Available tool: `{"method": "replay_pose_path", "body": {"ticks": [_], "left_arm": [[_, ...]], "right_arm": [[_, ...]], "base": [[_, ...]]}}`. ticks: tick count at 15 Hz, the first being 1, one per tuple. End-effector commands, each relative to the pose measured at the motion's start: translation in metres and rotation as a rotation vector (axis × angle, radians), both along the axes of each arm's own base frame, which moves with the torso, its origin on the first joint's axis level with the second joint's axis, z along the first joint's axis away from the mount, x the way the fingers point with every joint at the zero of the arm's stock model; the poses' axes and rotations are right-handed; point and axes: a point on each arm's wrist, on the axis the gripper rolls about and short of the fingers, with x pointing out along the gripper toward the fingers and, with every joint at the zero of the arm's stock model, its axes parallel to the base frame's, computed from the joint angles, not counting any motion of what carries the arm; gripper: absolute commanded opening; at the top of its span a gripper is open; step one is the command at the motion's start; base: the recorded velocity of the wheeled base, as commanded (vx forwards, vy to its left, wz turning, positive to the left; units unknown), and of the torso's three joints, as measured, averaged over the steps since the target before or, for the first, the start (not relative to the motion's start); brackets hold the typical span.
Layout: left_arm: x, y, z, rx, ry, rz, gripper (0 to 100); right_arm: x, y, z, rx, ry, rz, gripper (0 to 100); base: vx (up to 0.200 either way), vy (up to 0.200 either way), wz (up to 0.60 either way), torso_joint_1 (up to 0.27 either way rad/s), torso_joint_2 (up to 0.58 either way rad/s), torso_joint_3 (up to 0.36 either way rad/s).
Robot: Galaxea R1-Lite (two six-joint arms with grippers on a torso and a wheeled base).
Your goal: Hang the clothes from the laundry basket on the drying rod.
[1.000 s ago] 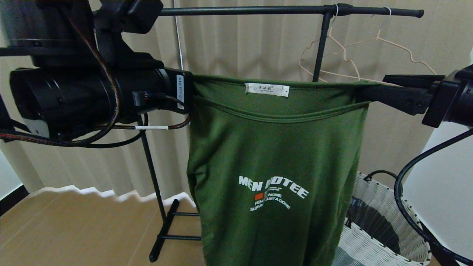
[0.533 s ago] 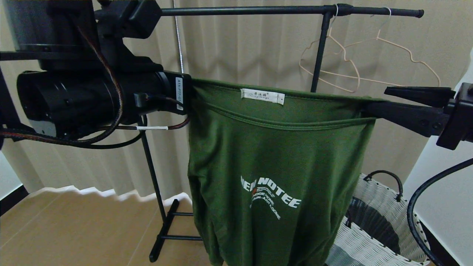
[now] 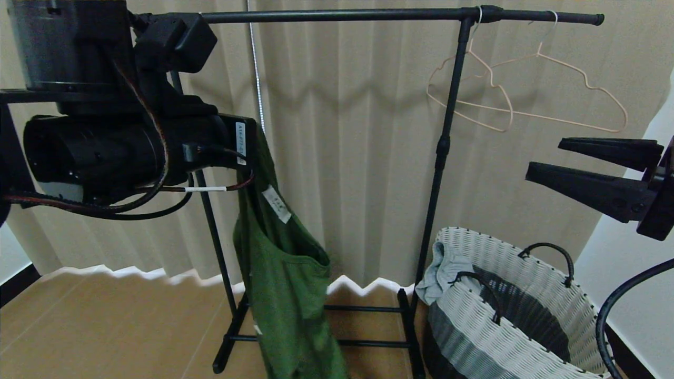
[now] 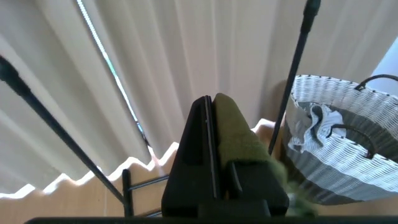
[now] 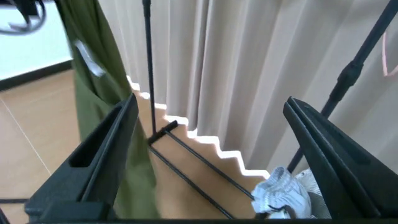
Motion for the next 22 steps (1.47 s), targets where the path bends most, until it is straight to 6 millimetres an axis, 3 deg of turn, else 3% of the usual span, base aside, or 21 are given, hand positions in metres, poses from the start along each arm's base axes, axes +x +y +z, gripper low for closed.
{"method": "replay_pose_path", "body": {"ticks": [1, 3, 6, 10, 17, 22], "left_arm": [[-0.005, 0.008, 0.0, -0.006, 0.001, 0.013, 0], [-0.013, 0.015, -0.005, 0.002, 0.016, 0.023, 0], [-0.041, 0.036, -0.012, 0.001, 0.023, 0.034, 0], [-0.075, 0.064, -0.021, -0.005, 0.012, 0.074, 0], [-0.103, 0.093, -0.034, -0.004, 0.007, 0.157, 0], [-0.11, 0.097, -0.043, 0.009, 0.037, 0.164, 0]], "right_arm": [[0.002, 0.0, -0.007, -0.021, 0.014, -0.007, 100], [0.001, -0.002, -0.014, -0.055, 0.017, -0.031, 100], [0.003, -0.007, -0.027, -0.164, -0.007, -0.15, 100], [0.007, -0.021, -0.037, -0.178, -0.058, -0.33, 100], [0.0, -0.047, -0.065, -0.338, -0.052, -0.446, 100], [0.003, -0.061, -0.073, -0.345, -0.039, -0.532, 100]], "base": [[0.0, 0.0, 0.0, 0.0, 0.0, 0.0], [0.0, 0.0, 0.0, 0.0, 0.0, 0.0], [0.0, 0.0, 0.0, 0.0, 0.0, 0.0], [0.0, 0.0, 0.0, 0.0, 0.0, 0.0], [0.0, 0.0, 0.0, 0.0, 0.0, 0.0], [0.0, 0.0, 0.0, 0.0, 0.0, 0.0]]}}
